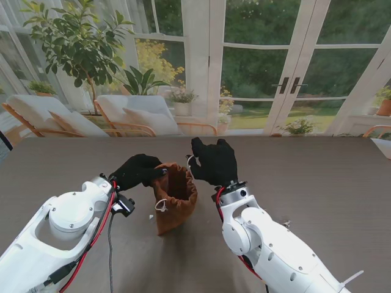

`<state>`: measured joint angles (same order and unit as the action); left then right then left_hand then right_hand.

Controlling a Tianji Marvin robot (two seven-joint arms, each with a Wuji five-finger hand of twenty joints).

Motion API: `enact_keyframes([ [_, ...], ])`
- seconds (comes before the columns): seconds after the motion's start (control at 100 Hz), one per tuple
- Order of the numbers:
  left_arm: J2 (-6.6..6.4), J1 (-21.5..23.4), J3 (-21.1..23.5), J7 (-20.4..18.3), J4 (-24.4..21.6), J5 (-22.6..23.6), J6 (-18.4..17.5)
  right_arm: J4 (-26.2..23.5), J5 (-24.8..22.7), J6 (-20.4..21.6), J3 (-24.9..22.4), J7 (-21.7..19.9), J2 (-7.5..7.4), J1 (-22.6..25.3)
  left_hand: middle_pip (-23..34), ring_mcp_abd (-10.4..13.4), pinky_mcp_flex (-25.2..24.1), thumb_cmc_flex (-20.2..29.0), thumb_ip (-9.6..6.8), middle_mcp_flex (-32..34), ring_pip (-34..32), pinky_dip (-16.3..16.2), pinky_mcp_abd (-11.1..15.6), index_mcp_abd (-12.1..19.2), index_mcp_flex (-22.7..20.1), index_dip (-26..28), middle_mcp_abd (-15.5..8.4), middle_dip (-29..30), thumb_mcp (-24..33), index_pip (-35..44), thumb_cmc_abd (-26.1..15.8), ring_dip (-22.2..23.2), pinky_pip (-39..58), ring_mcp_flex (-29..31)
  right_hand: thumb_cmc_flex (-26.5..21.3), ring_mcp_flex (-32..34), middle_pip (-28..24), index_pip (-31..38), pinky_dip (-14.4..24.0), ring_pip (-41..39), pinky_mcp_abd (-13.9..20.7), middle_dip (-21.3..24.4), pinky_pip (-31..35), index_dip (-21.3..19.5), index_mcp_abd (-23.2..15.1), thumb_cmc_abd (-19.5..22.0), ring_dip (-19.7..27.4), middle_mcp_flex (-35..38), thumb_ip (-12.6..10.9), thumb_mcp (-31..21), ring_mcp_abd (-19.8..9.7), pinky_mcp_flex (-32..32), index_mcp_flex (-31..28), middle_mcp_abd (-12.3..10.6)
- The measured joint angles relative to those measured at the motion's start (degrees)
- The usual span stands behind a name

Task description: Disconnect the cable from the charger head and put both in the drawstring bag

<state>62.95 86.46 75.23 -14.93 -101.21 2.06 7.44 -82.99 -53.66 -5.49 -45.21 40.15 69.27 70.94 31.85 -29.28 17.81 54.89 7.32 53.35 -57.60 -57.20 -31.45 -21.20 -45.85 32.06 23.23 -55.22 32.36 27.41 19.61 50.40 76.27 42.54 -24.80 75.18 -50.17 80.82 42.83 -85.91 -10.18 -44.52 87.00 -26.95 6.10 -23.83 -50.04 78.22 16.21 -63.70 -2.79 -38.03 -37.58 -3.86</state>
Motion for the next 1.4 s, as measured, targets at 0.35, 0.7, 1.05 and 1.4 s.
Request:
enact_keyframes([
  [0.35,0.05,2.8,2.33,1.39,-1.38,3.4,-2.06,-2.74,0.32,-2.26,-0.25,-1.99,0.06,0.11,-20.49,-0.94,-10.02,-10.87,-2.73,-8.49,20.73,7.25,3.27,3.73,9.48,-13.13,-0.04,20.1,5.56,-19.55,-0.08,-8.46,-4.45,-9.1,0.0,0.0,-0.06,0.0,-0.01,-0.35,0.01,0.0,0.49,-0.02,0.0,-0.02,-0.57,0.0,0.0,0.0,-0.01,0.0,0.0,-0.01],
  [0.7,-0.04,9.09,6.16,2.64,-5.83,7.06,-3.96,-4.41,1.05,-4.01,-0.55,-3.71,0.15,0.44,-17.72,-0.82,-10.14,-16.94,-2.94,-8.15,20.68,8.55,3.72,3.34,5.2,-0.93,-0.2,11.79,4.53,-7.28,2.21,-8.18,-4.48,-9.11,0.0,0.0,-0.09,0.0,-0.01,-0.36,0.02,0.0,0.52,-0.26,0.0,-0.04,-0.59,0.0,0.01,0.0,0.0,0.0,0.0,-0.01],
  [1.05,-0.35,14.23,8.08,5.93,-8.48,14.58,-6.53,-5.04,1.12,-4.13,-0.52,-4.65,0.12,0.71,2.55,1.68,-9.11,-20.47,-2.52,-13.34,9.62,4.26,5.7,1.01,16.44,15.18,-0.7,-6.62,5.86,20.84,4.51,-2.37,-2.85,-9.1,0.0,0.0,-0.09,0.0,-0.02,-0.36,0.02,0.0,0.52,-0.27,0.0,-0.04,-0.6,0.0,0.02,0.0,0.0,0.0,0.0,-0.01],
  [1.4,-0.66,20.13,9.65,6.0,-12.42,22.43,-10.21,-5.76,1.19,-4.92,-0.51,-5.67,0.09,0.9,14.49,5.24,-1.46,-16.88,0.93,-6.6,-1.92,1.2,6.29,4.98,6.84,20.0,-4.71,-15.34,7.59,34.07,9.0,1.19,-0.08,-2.58,0.0,0.0,-0.09,0.0,-0.03,-0.36,0.02,0.0,0.52,-0.27,0.0,-0.04,-0.67,0.0,0.02,0.0,-0.01,0.0,0.0,-0.01],
])
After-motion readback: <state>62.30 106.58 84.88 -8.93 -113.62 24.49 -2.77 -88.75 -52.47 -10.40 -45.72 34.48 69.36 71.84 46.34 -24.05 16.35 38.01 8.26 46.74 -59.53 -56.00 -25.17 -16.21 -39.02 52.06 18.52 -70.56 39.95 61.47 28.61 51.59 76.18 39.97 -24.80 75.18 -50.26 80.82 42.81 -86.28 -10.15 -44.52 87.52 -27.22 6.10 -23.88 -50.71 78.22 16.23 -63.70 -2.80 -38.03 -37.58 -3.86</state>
